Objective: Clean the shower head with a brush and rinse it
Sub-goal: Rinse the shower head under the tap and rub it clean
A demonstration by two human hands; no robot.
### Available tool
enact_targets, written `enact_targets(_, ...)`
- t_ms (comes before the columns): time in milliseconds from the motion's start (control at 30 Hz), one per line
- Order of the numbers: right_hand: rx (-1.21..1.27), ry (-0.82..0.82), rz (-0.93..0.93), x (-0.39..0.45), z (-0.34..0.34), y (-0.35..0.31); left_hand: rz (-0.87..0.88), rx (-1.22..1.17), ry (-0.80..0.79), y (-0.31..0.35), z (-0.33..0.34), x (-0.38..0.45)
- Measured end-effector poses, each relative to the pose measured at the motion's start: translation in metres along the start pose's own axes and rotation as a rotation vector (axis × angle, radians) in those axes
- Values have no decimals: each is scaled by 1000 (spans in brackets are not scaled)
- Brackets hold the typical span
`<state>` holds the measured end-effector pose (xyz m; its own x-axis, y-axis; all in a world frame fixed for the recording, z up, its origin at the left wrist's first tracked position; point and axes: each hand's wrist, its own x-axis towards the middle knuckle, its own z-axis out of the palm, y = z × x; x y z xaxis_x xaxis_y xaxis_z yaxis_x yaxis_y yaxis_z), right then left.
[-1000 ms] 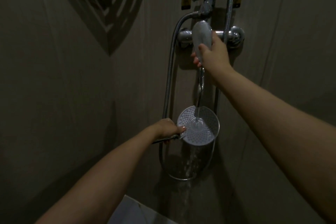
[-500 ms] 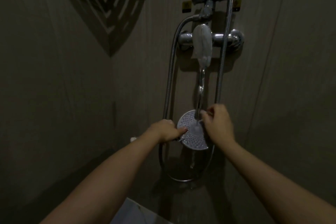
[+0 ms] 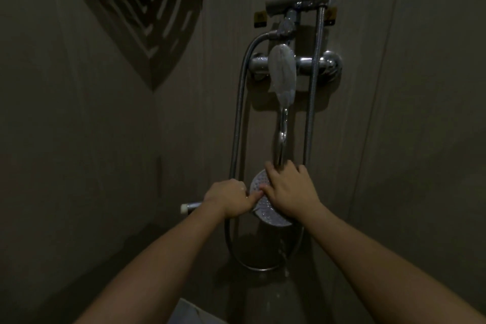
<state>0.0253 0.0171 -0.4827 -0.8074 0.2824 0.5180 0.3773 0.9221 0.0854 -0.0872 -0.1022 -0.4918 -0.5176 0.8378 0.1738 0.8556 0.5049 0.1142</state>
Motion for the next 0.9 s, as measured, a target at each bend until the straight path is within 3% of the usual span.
enact_targets(133,261,49,334,5,4,4,-50,-51,16,2,7,0)
enact_targets(233,380,113,346,2,5,3,-86,-62,51,2,9,-2)
enact_targets(333,580,-42,406,1,3,13,-83,25,55,2,8,-7)
enact_targets(400,708,-45,462,0,6,22,-74,46,42,5,9,-9)
enact_targets(533,664,96,557,-2,14,26,-78,76,88,23,12,-4)
enact_targets(700,719,133,664,-3,12,23,-151,-197,126,55,29,6)
enact_targets(800,750,114,691,-4,15,23,29,-69,211,74,47,2)
enact_targets(900,833,103,760,-6,22,27,225,6,187,75,57,4)
